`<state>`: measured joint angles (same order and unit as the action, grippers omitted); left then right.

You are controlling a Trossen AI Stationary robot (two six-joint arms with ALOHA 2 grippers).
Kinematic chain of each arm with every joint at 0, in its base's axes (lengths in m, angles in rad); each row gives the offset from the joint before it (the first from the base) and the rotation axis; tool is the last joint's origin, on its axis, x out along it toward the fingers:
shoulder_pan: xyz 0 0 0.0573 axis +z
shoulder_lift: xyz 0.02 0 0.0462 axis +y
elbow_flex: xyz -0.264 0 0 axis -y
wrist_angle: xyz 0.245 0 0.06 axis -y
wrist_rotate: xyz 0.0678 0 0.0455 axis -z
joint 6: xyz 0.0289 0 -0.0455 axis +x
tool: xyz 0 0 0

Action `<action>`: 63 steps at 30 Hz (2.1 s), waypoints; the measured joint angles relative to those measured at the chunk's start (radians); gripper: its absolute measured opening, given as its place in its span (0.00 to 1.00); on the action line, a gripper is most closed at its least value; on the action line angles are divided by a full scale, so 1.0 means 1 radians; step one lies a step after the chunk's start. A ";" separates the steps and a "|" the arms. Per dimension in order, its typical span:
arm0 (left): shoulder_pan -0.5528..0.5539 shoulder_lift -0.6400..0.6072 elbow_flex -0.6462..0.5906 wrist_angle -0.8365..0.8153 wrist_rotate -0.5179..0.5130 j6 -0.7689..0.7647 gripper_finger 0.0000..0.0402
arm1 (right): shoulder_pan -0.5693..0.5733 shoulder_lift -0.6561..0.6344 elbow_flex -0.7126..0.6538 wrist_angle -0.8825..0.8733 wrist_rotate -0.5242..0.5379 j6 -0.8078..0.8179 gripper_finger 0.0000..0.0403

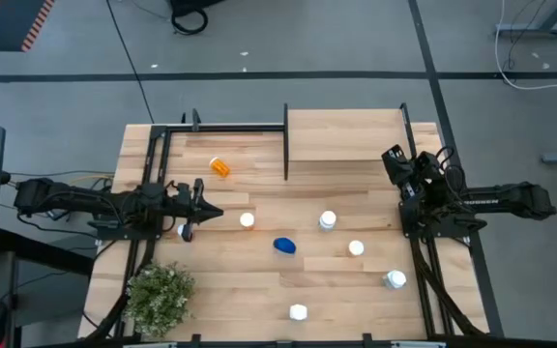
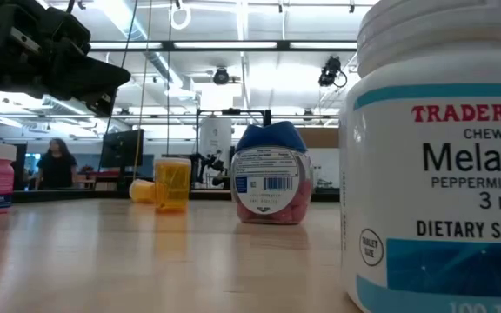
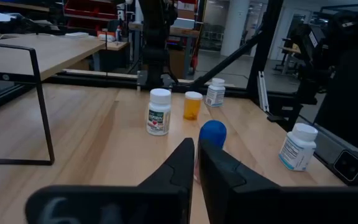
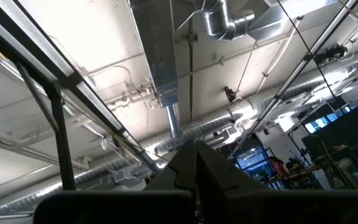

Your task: Pick and place medicine bottles onto shelf by color

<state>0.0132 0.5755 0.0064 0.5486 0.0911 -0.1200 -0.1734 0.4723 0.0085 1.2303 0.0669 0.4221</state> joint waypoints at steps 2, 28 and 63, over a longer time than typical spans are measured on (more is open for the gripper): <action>0.000 0.000 0.000 0.000 0.000 0.000 0.08 | 0.000 0.000 0.000 0.000 0.000 0.000 0.02; 0.000 0.000 0.000 0.039 0.000 -0.136 0.09 | 0.000 0.000 0.000 0.000 0.000 0.000 0.02; 0.148 0.134 0.415 -0.206 -0.248 0.106 0.51 | 0.010 0.330 0.158 -0.423 -0.168 -0.312 0.13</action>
<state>0.1608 0.7097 0.4213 0.3425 -0.1574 -0.0139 -0.1631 0.8023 0.1661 0.8073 -0.1012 0.1097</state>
